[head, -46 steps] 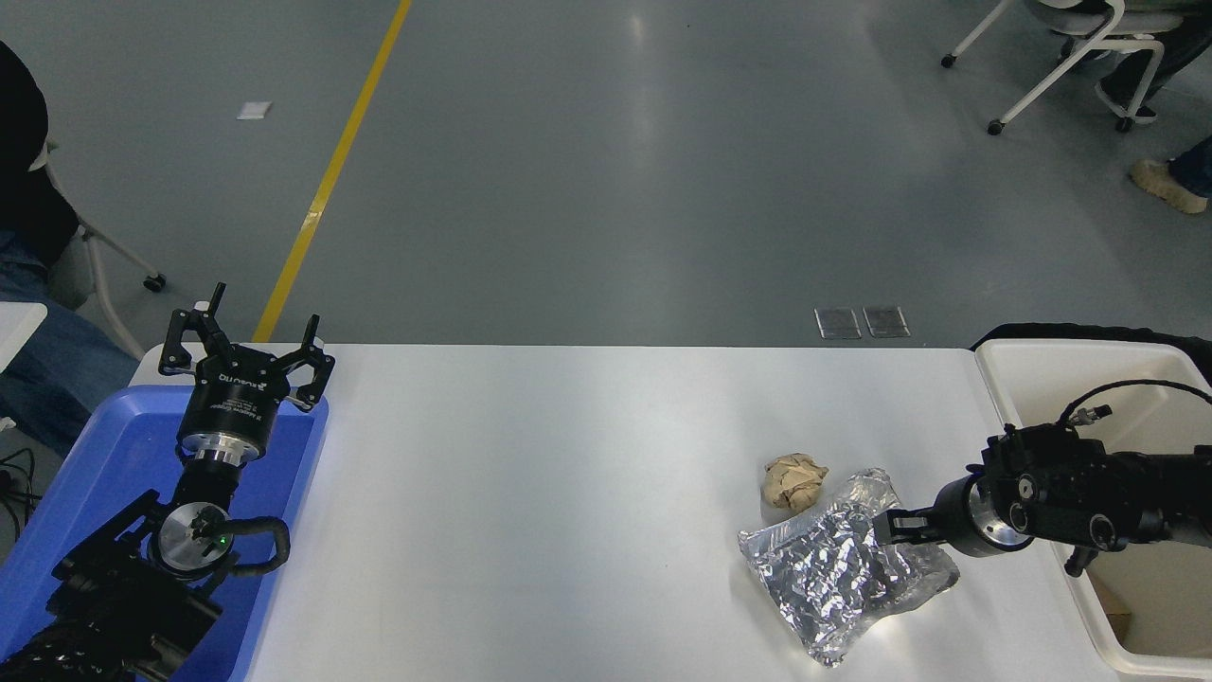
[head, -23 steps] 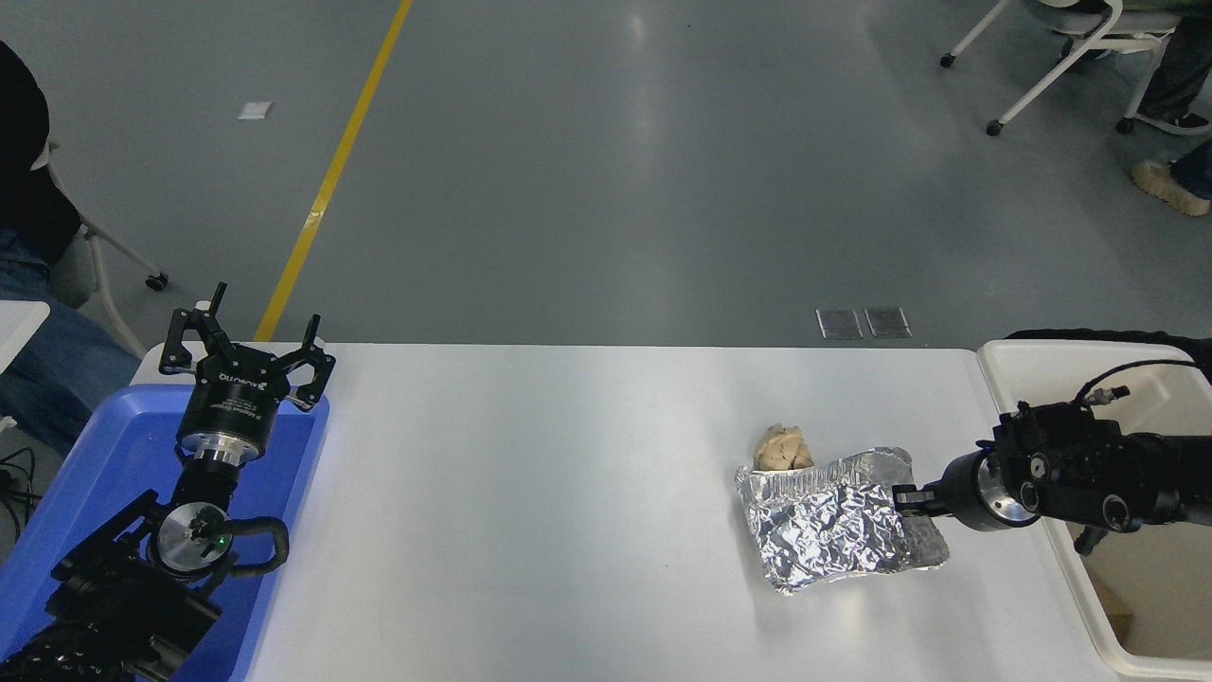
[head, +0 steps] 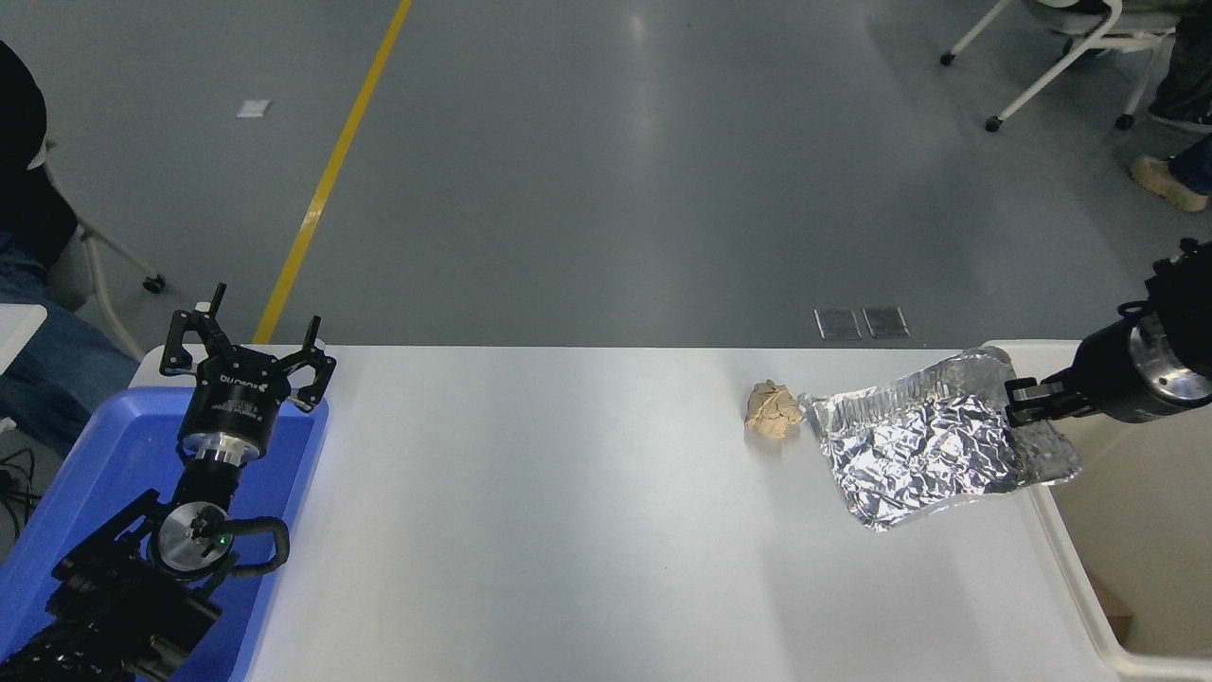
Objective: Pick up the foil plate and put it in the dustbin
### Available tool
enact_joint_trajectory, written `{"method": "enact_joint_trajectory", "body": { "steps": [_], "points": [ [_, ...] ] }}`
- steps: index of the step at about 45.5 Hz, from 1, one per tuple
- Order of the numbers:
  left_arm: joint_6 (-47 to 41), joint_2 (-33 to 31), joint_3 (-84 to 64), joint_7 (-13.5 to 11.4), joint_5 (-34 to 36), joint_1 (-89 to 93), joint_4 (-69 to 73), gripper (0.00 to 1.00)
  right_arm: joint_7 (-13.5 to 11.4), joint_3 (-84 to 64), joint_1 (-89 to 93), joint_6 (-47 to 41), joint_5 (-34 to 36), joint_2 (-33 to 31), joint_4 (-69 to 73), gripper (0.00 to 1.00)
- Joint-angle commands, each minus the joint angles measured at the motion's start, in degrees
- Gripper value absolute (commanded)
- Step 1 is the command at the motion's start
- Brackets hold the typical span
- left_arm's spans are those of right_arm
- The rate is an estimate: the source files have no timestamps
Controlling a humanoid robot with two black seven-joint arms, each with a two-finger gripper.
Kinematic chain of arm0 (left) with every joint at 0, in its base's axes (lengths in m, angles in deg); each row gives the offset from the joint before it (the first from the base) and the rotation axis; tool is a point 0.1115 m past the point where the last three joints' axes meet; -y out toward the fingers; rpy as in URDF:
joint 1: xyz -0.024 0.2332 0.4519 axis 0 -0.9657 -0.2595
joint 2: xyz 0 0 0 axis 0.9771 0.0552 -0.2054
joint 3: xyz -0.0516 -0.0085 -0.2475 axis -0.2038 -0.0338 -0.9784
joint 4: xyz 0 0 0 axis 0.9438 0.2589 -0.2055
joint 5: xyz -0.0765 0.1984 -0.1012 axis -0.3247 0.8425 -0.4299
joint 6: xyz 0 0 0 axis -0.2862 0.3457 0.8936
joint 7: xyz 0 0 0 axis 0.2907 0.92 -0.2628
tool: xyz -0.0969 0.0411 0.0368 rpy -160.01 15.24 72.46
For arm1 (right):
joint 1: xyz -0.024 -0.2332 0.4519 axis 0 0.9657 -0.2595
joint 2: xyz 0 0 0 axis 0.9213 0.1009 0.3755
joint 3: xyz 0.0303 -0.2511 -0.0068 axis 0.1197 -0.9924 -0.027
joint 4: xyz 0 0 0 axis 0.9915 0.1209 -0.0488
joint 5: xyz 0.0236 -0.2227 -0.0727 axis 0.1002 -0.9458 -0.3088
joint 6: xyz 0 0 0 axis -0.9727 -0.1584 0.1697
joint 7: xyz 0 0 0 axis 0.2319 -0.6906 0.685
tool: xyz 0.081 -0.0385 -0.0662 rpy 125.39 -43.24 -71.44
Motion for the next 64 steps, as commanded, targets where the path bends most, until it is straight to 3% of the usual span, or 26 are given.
{"method": "enact_joint_trajectory", "body": {
  "steps": [1,21,34,42,48,53,64],
  "points": [
    [0.0,0.0,0.1,0.0,0.0,0.0,0.0,1.0,1.6,-6.4,-21.5,-12.0,2.1,0.9,5.3,0.0],
    [-0.1,0.0,0.0,0.0,0.0,-0.1,0.0,1.0,1.6,-8.0,-24.0,-14.9,0.7,0.9,2.9,0.0],
    [-0.1,0.0,0.0,-0.1,0.0,-0.1,0.0,1.0,2.4,-10.9,-11.4,-13.8,-9.0,-10.2,-17.9,0.0],
    [-0.1,0.0,0.0,-0.1,0.0,-0.1,0.0,1.0,5.1,-6.9,6.9,-0.9,-13.6,-16.0,-30.8,0.0],
    [-0.1,0.0,0.0,-0.1,0.0,-0.1,0.0,1.0,5.1,3.1,24.7,5.7,-12.5,-16.6,-37.6,0.0],
    [-0.1,0.0,0.0,-0.1,-0.1,-0.1,0.0,1.0,4.8,19.7,46.0,8.7,-10.5,-15.0,-45.8,0.0],
    [-0.1,0.0,0.0,-0.1,-0.1,-0.1,0.0,1.0,4.3,50.4,76.8,9.6,-8.2,-1.6,-65.8,0.0]
  ]
}}
